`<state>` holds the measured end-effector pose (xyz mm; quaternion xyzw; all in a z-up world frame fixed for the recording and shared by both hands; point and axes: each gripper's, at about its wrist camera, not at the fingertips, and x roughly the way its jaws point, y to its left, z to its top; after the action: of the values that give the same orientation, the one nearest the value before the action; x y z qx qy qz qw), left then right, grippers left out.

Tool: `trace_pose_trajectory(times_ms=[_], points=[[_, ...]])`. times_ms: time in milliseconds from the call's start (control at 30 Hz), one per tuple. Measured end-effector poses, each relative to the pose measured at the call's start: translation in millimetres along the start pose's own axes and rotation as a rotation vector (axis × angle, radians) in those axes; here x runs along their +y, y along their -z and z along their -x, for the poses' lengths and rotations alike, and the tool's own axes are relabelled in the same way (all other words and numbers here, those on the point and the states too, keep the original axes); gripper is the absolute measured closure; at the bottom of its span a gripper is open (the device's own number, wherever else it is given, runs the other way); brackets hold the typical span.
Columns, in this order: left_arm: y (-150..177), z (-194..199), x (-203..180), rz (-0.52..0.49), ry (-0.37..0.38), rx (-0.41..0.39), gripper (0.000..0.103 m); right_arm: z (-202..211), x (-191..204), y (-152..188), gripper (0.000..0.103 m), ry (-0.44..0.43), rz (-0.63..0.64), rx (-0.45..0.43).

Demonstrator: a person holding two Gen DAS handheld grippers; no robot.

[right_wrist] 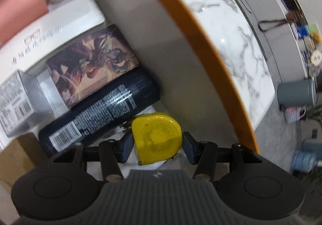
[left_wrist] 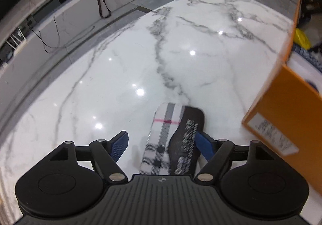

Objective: Organize rigid objects
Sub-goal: 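Carry the tape measure into the orange box with the right gripper while the left gripper grasps the plaid case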

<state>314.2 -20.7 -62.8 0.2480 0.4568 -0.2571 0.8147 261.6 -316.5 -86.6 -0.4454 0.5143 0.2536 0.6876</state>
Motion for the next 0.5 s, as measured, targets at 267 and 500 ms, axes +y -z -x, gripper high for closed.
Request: trace_pose_trajectory(times_ms=[267,500], points=[[-2,-11,-9,-0.037,0.014,0.066,0.014,11,2,12,0.041,0.040,-0.024,-0.055],[0,-16,-4,0.047,0.038,0.068,0.018,22,11,12,0.037,0.073,-0.068,-0.077]])
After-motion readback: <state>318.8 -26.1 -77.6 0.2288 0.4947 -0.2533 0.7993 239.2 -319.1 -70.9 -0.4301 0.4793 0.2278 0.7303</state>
